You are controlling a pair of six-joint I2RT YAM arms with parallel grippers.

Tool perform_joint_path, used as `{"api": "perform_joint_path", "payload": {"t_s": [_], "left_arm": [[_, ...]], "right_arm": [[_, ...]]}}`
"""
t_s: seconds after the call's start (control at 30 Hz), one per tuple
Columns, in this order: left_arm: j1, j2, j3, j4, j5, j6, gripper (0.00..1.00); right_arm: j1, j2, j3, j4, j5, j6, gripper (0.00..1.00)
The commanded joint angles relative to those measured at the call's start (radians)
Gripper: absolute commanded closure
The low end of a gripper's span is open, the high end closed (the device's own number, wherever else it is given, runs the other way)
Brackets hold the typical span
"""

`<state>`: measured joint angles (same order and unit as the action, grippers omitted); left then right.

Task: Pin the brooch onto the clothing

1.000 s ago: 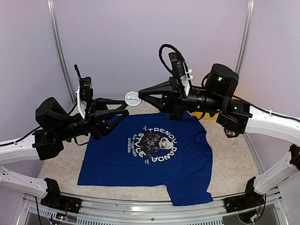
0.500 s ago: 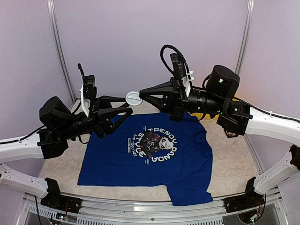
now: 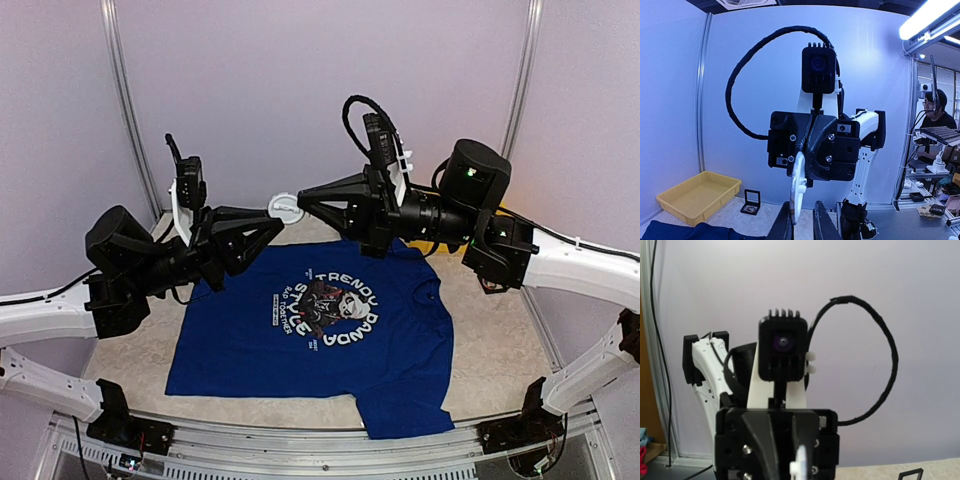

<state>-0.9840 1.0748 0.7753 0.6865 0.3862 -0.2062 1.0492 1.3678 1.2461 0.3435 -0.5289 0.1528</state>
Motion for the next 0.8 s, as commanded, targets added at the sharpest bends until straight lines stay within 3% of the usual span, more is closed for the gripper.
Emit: {"api": "perform_joint_path", "payload": {"t_s": [0.0, 0.17, 0.5, 0.6, 0.7, 0.77], "left_arm": [[-0.007, 0.013, 0.022, 0.054, 0.023, -0.011, 0.87], [-0.007, 0.016, 0.025, 0.048, 0.007, -0.005, 1.0], [-0.008, -0.01, 0.018, -0.034, -0.056, 0.035, 1.0], [-0.008, -0.033, 0.043, -0.207, -0.159, 0.11, 1.0], [-0.008, -0.051, 0.085, -0.418, -0.264, 0.189, 1.0], [-0.01, -0.056, 0.124, -0.555, -0.306, 0.231, 1.0]], "right_arm": [[0.01, -0.023, -0.013, 0.0, 0.014, -0.007, 1.0], [0.01, -0.021, -0.012, -0.004, 0.008, -0.005, 1.0], [0.009, -0.03, 0.003, -0.128, -0.005, -0.06, 1.0], [0.001, -0.08, 0.02, -0.251, 0.045, -0.123, 0.56], [-0.034, -0.138, 0.035, -0.437, 0.037, -0.192, 0.28], [-0.057, -0.151, 0.064, -0.576, 0.055, -0.228, 0.18]]}}
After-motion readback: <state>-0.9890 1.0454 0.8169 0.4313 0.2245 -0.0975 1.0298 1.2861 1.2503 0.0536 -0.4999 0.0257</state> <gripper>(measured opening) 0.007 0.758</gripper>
